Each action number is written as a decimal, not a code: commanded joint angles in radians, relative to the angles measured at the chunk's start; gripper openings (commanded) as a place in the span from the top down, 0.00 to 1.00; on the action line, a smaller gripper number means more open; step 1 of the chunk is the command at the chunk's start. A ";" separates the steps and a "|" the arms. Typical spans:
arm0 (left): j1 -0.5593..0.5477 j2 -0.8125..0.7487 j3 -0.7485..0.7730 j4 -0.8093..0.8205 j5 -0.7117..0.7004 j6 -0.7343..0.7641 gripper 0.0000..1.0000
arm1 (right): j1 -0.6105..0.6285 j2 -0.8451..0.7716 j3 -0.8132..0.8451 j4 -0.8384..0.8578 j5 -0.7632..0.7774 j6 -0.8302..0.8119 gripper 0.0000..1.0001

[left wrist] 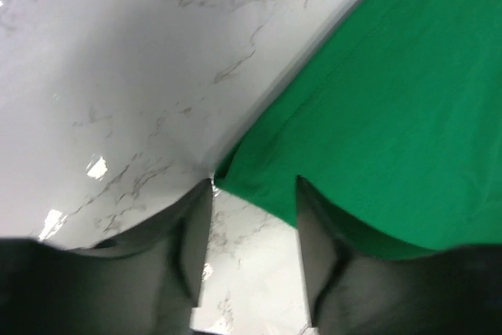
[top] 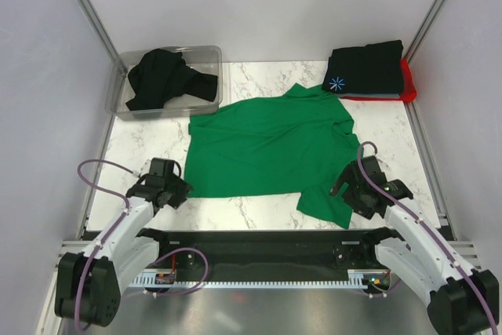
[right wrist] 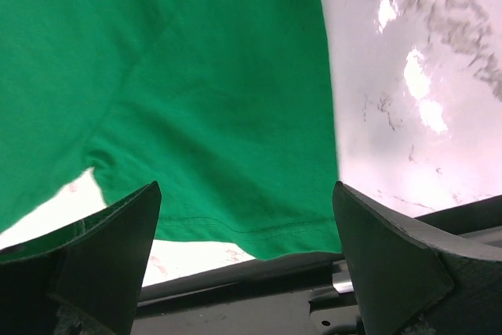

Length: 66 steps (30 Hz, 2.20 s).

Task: Fold and stack the t-shirts
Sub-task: Fold the tshirt

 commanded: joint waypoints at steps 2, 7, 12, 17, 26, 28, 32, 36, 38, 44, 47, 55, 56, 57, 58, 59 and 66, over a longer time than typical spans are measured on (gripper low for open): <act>-0.004 0.073 -0.018 0.124 -0.044 -0.023 0.60 | 0.026 0.050 -0.040 0.066 -0.025 0.067 0.02; -0.002 0.151 -0.013 0.230 -0.038 -0.006 0.96 | 0.078 0.118 -0.066 0.101 -0.011 0.114 0.03; 0.021 0.197 -0.013 0.272 0.003 0.015 0.98 | 0.118 0.150 -0.098 0.130 0.008 0.154 0.11; 0.048 0.179 -0.042 0.304 0.030 0.026 0.98 | 0.137 0.122 -0.112 0.140 0.042 0.177 0.35; 0.048 0.083 -0.065 0.280 0.019 0.015 0.98 | 0.147 0.064 -0.096 0.109 0.038 0.188 0.95; 0.048 0.062 -0.068 0.261 0.019 0.012 0.98 | 0.147 0.056 -0.093 0.103 0.036 0.185 1.00; 0.048 -0.008 -0.052 0.166 0.023 0.014 0.98 | 0.147 0.043 -0.069 0.066 0.033 0.177 1.00; 0.048 -0.155 -0.030 0.048 0.024 0.007 0.98 | 0.149 -0.015 -0.006 -0.008 0.050 0.177 1.00; 0.048 -0.237 -0.004 -0.018 0.020 0.009 0.98 | 0.147 -0.032 0.019 -0.040 0.042 0.176 1.00; 0.048 -0.263 0.074 -0.095 0.005 0.053 0.98 | 0.147 -0.017 0.167 -0.066 0.057 0.160 1.00; 0.048 -0.245 0.105 -0.099 0.013 0.060 0.98 | 0.149 0.036 0.253 -0.068 0.093 0.130 1.00; 0.048 -0.008 0.309 -0.076 -0.024 0.152 0.98 | 0.144 0.265 0.500 -0.037 0.246 0.033 1.00; 0.050 0.019 0.329 -0.070 -0.027 0.161 0.98 | 0.140 0.312 0.549 -0.032 0.252 0.016 1.00; 0.051 0.045 0.365 -0.066 -0.032 0.182 0.98 | 0.137 0.337 0.572 -0.025 0.261 0.005 1.00; 0.059 0.103 0.385 -0.061 -0.032 0.190 0.98 | 0.123 0.361 0.595 -0.012 0.268 -0.005 1.00; 0.062 0.128 0.401 -0.050 -0.029 0.196 0.98 | 0.112 0.406 0.638 -0.003 0.269 -0.027 1.00; 0.093 0.377 0.548 0.019 0.028 0.250 0.98 | 0.006 0.607 0.807 0.054 0.226 -0.114 1.00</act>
